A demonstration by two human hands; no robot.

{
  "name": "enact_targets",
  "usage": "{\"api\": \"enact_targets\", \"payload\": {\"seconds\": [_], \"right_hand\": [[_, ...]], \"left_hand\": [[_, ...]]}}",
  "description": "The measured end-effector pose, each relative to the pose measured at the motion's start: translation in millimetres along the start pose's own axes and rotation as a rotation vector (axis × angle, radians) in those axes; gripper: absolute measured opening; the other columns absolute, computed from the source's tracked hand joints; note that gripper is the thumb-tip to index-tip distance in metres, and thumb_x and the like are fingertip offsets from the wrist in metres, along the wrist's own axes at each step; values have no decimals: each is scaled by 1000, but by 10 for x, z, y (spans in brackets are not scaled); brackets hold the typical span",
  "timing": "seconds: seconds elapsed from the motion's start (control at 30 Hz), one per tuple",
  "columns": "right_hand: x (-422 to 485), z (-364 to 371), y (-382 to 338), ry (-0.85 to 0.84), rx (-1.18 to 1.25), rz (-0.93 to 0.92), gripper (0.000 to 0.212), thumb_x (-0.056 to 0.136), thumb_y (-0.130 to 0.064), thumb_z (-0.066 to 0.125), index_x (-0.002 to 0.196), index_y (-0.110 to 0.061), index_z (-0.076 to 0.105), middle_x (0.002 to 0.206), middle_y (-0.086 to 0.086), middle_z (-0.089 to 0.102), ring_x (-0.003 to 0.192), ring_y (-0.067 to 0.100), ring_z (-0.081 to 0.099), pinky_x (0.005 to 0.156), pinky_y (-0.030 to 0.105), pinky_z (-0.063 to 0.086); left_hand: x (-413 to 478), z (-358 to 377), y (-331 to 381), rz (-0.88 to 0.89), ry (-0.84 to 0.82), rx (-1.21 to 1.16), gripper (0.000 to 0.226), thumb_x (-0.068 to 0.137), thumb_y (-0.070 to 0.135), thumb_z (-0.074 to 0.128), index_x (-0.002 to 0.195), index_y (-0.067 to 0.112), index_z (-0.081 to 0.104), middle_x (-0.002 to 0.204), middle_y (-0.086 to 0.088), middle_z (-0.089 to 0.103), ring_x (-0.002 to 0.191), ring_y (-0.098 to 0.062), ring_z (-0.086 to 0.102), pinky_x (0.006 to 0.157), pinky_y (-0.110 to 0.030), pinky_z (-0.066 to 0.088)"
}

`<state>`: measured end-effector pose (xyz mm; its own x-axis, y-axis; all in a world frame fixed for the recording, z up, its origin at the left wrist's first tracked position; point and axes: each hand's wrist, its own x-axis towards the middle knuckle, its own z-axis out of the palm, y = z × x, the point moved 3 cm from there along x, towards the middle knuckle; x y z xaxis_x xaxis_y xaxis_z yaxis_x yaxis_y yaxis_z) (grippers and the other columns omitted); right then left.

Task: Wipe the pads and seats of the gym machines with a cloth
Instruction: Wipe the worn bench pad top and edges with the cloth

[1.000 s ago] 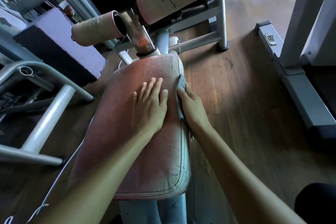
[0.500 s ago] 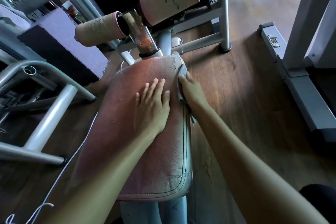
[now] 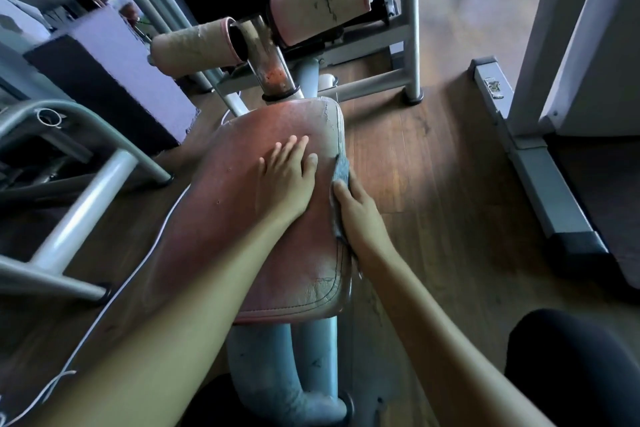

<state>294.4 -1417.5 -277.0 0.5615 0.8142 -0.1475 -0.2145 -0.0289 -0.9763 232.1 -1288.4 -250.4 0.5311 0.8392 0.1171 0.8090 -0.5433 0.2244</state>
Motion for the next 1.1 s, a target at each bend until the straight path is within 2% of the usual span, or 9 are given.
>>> {"api": "enact_targets", "payload": {"seconds": [0.17,0.3,0.4,0.53,0.6,0.63,0.7,0.83,1.1], "right_hand": [[-703,14,99,2,65,10,42,104,-33,40,143,-47,38,124,-31,56,102,-27,49,80,-2,39],[-1038,112,223,26,5,11,45,101,-46,36,144,-53,31,142,-20,49,129,4,49,106,43,45],[-834,93,152,34,-25,9,43,102,-36,37,145,-43,39,135,-16,57,123,2,53,106,34,44],[-736,78,81,31,10,57,41,104,-34,36,142,-47,41,120,-28,58,106,-14,54,81,2,41],[-933,110,173,49,-21,44,42,104,-39,36,144,-49,36,130,-29,53,116,-13,50,94,6,42],[-1025,134,203,52,-49,26,44,102,-45,34,146,-48,32,140,-23,49,128,-4,47,107,22,41],[-1086,184,212,47,-163,-1,55,101,-50,29,154,-40,19,159,-9,28,147,11,25,120,41,26],[-871,228,64,-23,-560,-76,59,106,-37,23,157,-21,-3,164,-5,-12,150,10,-12,123,32,0],[-396,562,-166,-218,-1353,-331,57,106,-37,20,157,-12,12,166,2,1,152,21,-6,120,47,-7]], "left_hand": [[-511,-65,-35,69,-37,-108,51,103,40,35,150,24,41,161,2,32,151,-18,22,123,-43,14],[-1101,-168,-229,83,22,-147,72,89,59,20,146,25,48,156,3,40,148,-17,28,121,-47,20],[-1214,-141,-298,59,53,-131,73,89,59,16,146,27,47,157,4,40,149,-16,27,122,-46,16],[-1201,-106,-246,46,94,-98,73,89,56,14,145,26,49,155,5,42,148,-16,29,121,-45,15],[-1219,-104,-245,45,101,-105,72,89,56,14,145,26,49,155,5,42,148,-16,29,121,-45,15],[-1223,-106,-251,45,104,-106,72,89,56,14,144,26,49,155,5,42,148,-16,28,121,-45,14],[-1225,-114,-253,43,102,-120,73,88,56,15,144,26,50,155,5,43,148,-15,29,121,-44,14],[-1221,-156,-305,-20,122,-152,68,86,57,23,135,26,59,147,5,52,143,-16,38,119,-48,20],[-1098,-388,-1077,-228,197,-109,41,96,37,45,129,20,64,141,-4,58,135,-28,47,114,-48,32]]}}
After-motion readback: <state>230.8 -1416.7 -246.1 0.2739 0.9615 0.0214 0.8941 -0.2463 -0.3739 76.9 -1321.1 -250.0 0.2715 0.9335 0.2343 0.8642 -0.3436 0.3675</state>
